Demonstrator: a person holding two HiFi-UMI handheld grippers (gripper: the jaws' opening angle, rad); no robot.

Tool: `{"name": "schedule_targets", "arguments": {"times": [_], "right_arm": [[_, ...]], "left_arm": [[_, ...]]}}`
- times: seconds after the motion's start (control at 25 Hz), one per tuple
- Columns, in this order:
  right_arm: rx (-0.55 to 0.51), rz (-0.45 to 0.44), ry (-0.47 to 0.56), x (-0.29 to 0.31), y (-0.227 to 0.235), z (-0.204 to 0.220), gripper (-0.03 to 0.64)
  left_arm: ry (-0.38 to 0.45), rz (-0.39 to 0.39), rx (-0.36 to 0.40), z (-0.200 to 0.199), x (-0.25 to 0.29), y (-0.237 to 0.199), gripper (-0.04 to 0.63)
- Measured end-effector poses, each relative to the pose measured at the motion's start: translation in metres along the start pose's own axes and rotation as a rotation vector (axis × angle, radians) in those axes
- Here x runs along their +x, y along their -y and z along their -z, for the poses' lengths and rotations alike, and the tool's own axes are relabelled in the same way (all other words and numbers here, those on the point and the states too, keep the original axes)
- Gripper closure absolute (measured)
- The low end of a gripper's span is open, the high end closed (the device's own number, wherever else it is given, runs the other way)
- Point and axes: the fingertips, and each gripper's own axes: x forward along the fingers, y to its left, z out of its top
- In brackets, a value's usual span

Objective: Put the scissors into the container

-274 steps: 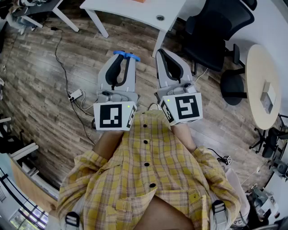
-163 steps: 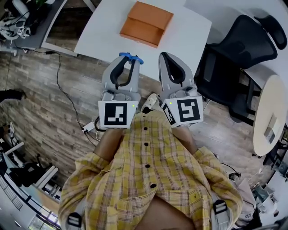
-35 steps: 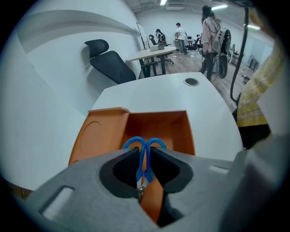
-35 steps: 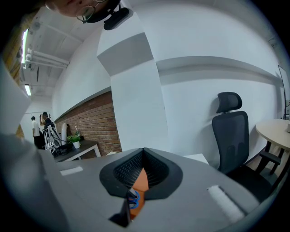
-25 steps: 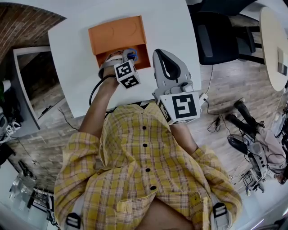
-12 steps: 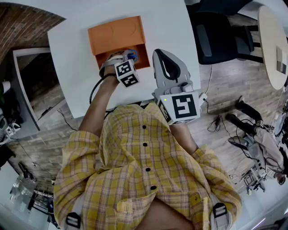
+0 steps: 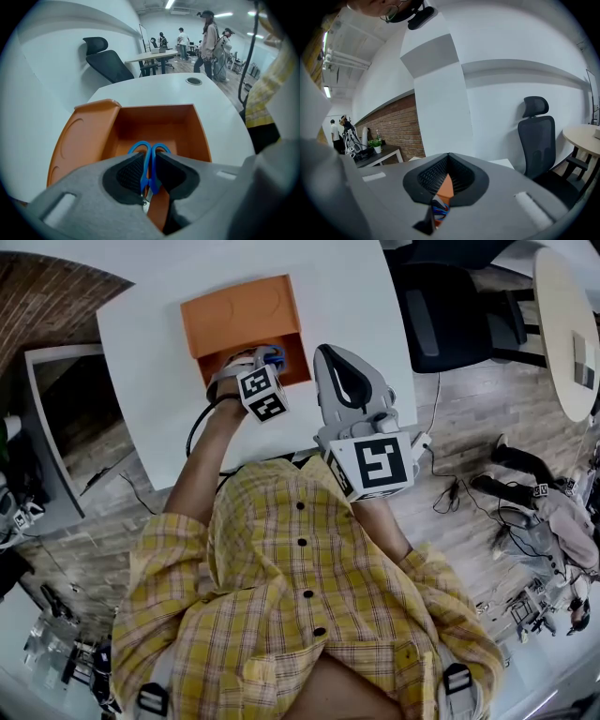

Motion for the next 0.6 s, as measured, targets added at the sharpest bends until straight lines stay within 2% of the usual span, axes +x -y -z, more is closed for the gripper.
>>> {"name": "schedule_targets", "arguments": {"times": [0.6], "right_arm": [[0.005,-0.014,-0.009,0.0042,-0.0050,0.0022,0.611]], "left_arm": [[0.023,0.041,-0.054,0.0022,-0.0013,0.0015,0.503]]}}
